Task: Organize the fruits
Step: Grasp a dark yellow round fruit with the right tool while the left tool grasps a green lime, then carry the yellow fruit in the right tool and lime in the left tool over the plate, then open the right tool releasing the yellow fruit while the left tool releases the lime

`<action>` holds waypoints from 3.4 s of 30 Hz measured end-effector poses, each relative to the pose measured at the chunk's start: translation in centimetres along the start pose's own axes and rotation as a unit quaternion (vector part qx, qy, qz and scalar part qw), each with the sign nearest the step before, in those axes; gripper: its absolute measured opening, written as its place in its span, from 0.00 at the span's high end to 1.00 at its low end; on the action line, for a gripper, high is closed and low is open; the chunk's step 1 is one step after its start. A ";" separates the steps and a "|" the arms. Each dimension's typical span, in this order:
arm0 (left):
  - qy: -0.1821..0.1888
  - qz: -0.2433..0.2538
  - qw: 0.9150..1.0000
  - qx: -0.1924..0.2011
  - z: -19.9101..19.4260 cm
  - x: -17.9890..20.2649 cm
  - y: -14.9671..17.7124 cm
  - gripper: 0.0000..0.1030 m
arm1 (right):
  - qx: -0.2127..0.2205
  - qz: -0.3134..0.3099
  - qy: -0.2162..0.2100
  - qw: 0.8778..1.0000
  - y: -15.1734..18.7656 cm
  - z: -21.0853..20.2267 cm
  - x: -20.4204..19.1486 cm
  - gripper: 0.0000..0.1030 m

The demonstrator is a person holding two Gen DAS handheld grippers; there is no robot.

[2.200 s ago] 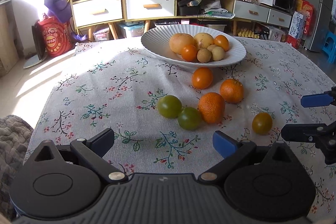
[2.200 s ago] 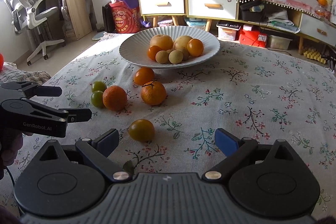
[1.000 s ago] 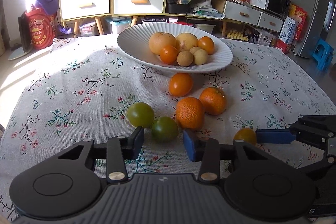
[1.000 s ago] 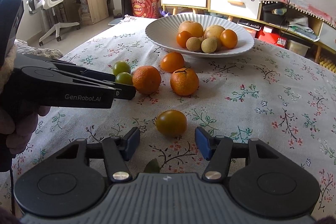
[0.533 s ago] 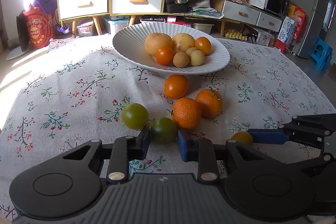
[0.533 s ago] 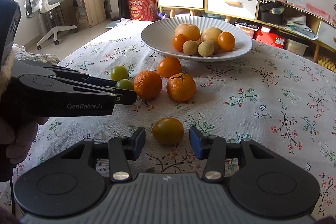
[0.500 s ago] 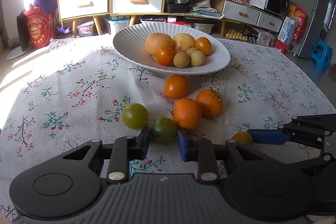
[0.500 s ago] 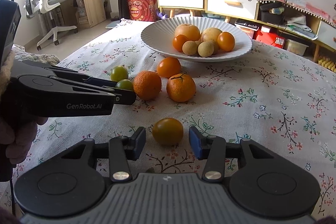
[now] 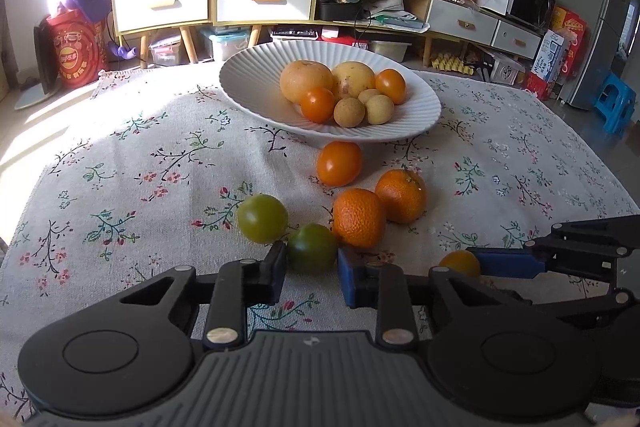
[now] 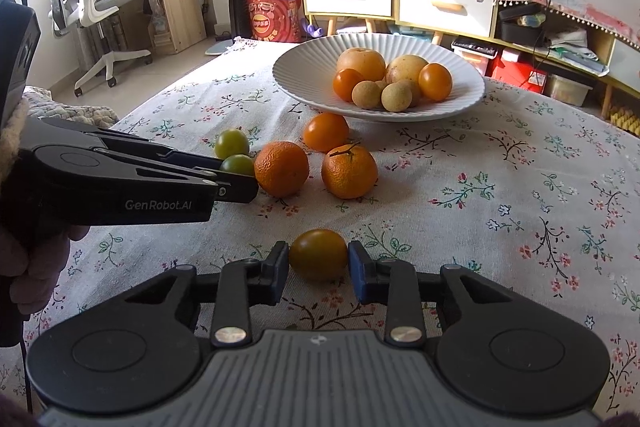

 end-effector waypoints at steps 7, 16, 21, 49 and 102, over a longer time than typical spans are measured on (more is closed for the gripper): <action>0.005 -0.014 1.000 -0.005 -0.7 -0.1 -0.4 0.89 | 0.006 0.005 0.000 1.000 -0.5 -0.3 0.2 0.72; 0.020 -0.029 0.999 0.001 -1.4 0.4 -1.5 0.89 | 0.021 0.018 0.009 1.000 -1.6 -0.6 0.8 0.72; 0.021 -0.035 0.999 0.010 -1.4 0.4 -2.2 0.89 | 0.034 0.027 0.015 0.999 -2.5 -0.7 1.3 0.72; 0.047 -0.033 0.998 0.023 6.3 -1.5 -11.7 0.89 | 0.069 0.123 0.040 0.989 -9.8 4.4 8.2 0.72; 0.041 -0.033 0.997 -0.064 15.2 -0.6 -13.5 0.71 | 0.053 0.190 0.031 0.980 -9.8 9.1 12.1 0.62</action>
Point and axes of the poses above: each gripper's, at about its wrist camera, not at the fingertips, and z roughly the way its jaws point, x to its right, y to its underside, the point moved 4 cm from there along z, roughly the way its jaws point, and after that the axes turned 12 degrees about x, right-handed, at the moved point
